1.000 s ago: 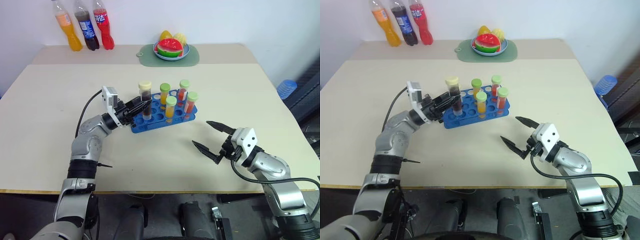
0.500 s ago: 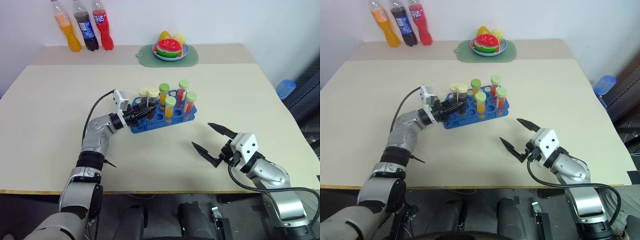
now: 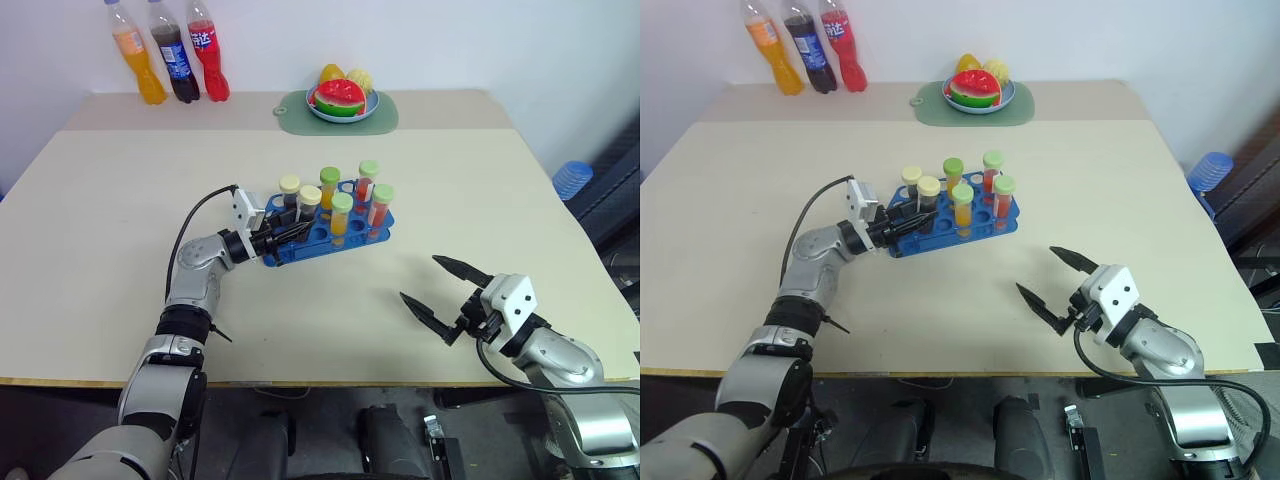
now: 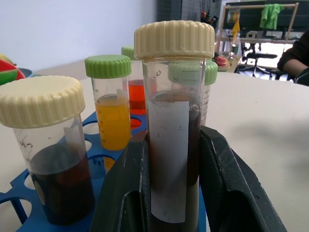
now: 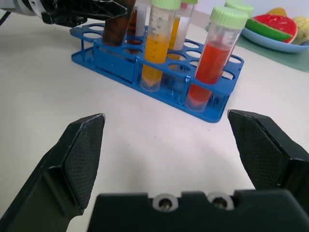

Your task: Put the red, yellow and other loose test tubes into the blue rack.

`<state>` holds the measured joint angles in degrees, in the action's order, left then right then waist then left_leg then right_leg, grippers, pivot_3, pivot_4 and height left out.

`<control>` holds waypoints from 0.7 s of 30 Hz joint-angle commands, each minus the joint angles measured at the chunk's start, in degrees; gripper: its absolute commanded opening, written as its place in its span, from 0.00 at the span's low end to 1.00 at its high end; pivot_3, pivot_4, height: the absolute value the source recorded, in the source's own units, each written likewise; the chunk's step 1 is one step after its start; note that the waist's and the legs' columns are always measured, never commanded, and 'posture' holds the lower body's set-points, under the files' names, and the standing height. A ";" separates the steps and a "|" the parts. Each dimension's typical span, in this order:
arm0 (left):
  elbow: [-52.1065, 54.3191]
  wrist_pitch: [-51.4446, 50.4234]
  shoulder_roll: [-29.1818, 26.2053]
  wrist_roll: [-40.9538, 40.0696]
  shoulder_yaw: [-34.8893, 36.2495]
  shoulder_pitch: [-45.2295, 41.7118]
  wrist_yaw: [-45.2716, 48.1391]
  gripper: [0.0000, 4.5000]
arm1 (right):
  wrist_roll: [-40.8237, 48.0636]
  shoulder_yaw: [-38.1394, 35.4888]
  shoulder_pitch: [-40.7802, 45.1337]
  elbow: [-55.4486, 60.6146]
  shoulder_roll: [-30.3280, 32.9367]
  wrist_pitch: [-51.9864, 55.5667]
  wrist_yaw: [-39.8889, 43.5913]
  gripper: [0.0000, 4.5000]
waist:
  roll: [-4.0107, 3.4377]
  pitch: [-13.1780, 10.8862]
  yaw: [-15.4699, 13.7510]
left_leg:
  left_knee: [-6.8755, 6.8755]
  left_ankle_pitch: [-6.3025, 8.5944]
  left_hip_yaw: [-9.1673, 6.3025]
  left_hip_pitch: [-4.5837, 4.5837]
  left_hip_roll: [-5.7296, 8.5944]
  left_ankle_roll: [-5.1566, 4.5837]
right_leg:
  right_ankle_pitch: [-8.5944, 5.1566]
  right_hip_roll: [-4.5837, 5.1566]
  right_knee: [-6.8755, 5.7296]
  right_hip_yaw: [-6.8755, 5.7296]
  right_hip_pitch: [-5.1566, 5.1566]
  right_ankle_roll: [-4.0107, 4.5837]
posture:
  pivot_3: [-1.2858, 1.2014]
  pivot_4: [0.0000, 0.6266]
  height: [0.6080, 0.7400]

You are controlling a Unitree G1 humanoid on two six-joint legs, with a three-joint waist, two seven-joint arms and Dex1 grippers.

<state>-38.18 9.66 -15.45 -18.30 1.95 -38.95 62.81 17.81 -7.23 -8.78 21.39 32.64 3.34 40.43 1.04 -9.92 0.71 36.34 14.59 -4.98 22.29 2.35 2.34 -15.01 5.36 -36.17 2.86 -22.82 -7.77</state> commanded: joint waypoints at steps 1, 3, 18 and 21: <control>3.23 -4.48 0.28 -1.60 0.34 0.90 -0.24 0.40 | 1.54 -0.46 1.07 2.70 0.42 -1.34 1.48 1.00 | 0.00 0.00 0.01 | 0.00 0.00 0.00 0.00 0.00 0.00 | 0.00 0.00 0.00 0.00 0.00 0.00 | 0.52 0.24 1.00; 4.93 -5.47 0.44 -1.31 0.04 1.46 -1.49 0.59 | 1.50 -0.14 1.47 2.56 0.43 -1.45 2.05 1.00 | 0.00 0.00 0.03 | 0.01 0.00 0.00 0.00 0.00 -0.01 | 0.00 0.00 0.00 0.00 0.00 0.00 | 0.52 0.24 1.00; 32.24 -13.72 -6.06 -3.94 3.20 16.33 -9.10 0.93 | 0.02 0.79 5.41 -3.24 0.02 -1.93 3.27 1.00 | -0.04 0.02 0.34 | -0.07 0.01 -0.01 0.00 -0.07 -0.01 | -0.01 -0.01 0.01 0.01 -0.06 0.01 | 0.52 0.24 1.00; 36.44 -15.50 -8.94 -4.76 5.41 22.02 -10.93 0.93 | 0.32 -0.26 5.39 -5.08 0.57 -2.13 3.57 1.00 | -0.06 0.03 0.13 | -0.08 0.01 -0.01 0.00 -0.08 -0.01 | -0.01 -0.01 0.01 0.01 -0.07 0.01 | 0.52 0.24 1.00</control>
<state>-5.09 -4.96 -23.53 -21.83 5.53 -17.89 52.71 17.80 -5.78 -3.72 16.03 32.62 2.43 43.90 0.97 -9.89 0.85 36.27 14.60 -4.98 22.29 2.27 2.33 -15.02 5.35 -36.15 2.88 -22.89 -7.76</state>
